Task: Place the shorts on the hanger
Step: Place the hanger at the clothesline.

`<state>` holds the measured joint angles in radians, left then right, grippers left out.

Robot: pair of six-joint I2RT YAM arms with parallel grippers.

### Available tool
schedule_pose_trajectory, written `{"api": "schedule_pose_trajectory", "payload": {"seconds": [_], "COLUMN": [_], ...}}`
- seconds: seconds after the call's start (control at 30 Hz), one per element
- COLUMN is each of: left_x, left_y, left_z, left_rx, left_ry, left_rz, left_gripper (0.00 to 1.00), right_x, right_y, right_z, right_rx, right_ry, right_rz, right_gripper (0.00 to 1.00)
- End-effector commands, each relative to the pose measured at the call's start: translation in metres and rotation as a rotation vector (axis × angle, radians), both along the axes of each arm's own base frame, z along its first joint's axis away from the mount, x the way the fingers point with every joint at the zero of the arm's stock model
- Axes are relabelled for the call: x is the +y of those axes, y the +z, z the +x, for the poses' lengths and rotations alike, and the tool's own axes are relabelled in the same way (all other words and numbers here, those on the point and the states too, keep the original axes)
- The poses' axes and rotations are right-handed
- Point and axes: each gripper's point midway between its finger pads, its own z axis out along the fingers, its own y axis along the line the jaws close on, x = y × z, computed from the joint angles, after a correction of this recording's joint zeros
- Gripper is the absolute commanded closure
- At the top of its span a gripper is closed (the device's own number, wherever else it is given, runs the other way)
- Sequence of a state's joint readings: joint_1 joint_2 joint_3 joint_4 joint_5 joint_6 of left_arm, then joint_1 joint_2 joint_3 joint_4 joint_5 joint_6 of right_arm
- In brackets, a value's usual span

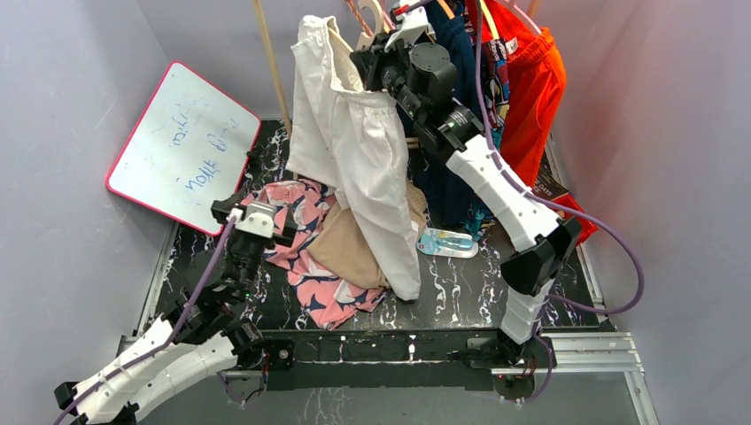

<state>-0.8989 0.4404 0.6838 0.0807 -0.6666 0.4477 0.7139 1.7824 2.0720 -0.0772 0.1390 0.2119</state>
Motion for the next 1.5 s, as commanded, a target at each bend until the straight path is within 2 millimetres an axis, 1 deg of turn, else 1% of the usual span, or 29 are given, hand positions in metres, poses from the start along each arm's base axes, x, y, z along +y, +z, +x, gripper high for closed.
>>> {"api": "schedule_pose_trajectory", "payload": {"seconds": [0.0,0.07,0.13,0.23,0.3,0.33,0.43,0.5,0.6,0.7,0.8,0.9,1.0,1.03,1.1,1.13,1.23,1.3,1.4,1.47], "left_x": [-0.001,-0.003,-0.004,-0.006,-0.007,-0.008,-0.009,-0.008,-0.006,-0.005,-0.005,-0.003,-0.002,-0.002,-0.002,-0.001,0.001,0.002,0.001,-0.001], "left_y": [-0.024,-0.035,-0.047,-0.060,-0.065,-0.066,-0.066,-0.064,-0.061,-0.057,-0.053,-0.047,-0.043,-0.042,-0.044,-0.046,-0.052,-0.052,-0.049,-0.047], "left_z": [0.004,0.005,0.005,0.007,0.007,0.008,0.008,0.007,0.005,0.004,0.004,0.003,0.004,0.005,0.005,0.006,0.005,0.003,0.003,0.005], "left_rx": [0.041,0.063,0.079,0.094,0.101,0.102,0.103,0.104,0.102,0.096,0.089,0.079,0.056,0.048,0.046,0.045,0.049,0.043,0.036,0.037], "left_ry": [0.025,0.024,0.023,0.025,0.026,0.025,0.021,0.021,0.023,0.017,0.014,0.015,0.019,0.022,0.026,0.032,0.035,0.029,0.026,0.024], "left_rz": [-0.016,-0.011,-0.002,0.001,-0.009,-0.014,-0.024,-0.030,-0.040,-0.039,-0.017,0.010,0.034,0.042,0.053,0.054,0.053,0.047,0.058,0.074], "left_gripper": [0.02,0.02,0.02,0.02,0.02,0.02,0.02,0.02,0.02,0.02,0.02,0.02,0.02,0.02,0.01,0.02,0.02,0.02,0.02,0.02], "right_x": [-0.021,-0.019,-0.018,-0.018,-0.020,-0.029,-0.042,-0.056,-0.082,-0.112,-0.144,-0.167,-0.178,-0.185,-0.194,-0.200,-0.217,-0.226,-0.240,-0.243], "right_y": [0.101,0.107,0.115,0.123,0.126,0.136,0.133,0.130,0.118,0.105,0.093,0.076,0.045,0.039,0.020,0.014,0.003,-0.004,-0.010,-0.012], "right_z": [-0.006,-0.008,-0.017,-0.038,-0.056,-0.074,-0.106,-0.126,-0.155,-0.178,-0.192,-0.200,-0.201,-0.203,-0.202,-0.201,-0.206,-0.205,-0.195,-0.185], "right_rx": [-0.220,-0.234,-0.246,-0.238,-0.222,-0.232,-0.198,-0.177,-0.135,-0.092,-0.050,-0.001,0.064,0.065,0.094,0.105,0.125,0.139,0.150,0.143], "right_ry": [-0.064,-0.039,0.000,0.073,0.130,0.159,0.218,0.231,0.229,0.181,0.101,0.040,0.008,-0.012,-0.046,-0.073,-0.125,-0.169,-0.270,-0.319], "right_rz": [0.225,0.231,0.233,0.226,0.209,0.210,0.148,0.114,0.069,0.041,-0.011,-0.100,-0.221,-0.235,-0.285,-0.300,-0.329,-0.345,-0.364,-0.369], "right_gripper": [1.00,1.00,1.00,1.00,1.00,1.00,1.00,1.00,1.00,1.00,1.00,1.00,1.00,1.00,1.00,1.00,1.00,1.00,1.00,1.00]}}
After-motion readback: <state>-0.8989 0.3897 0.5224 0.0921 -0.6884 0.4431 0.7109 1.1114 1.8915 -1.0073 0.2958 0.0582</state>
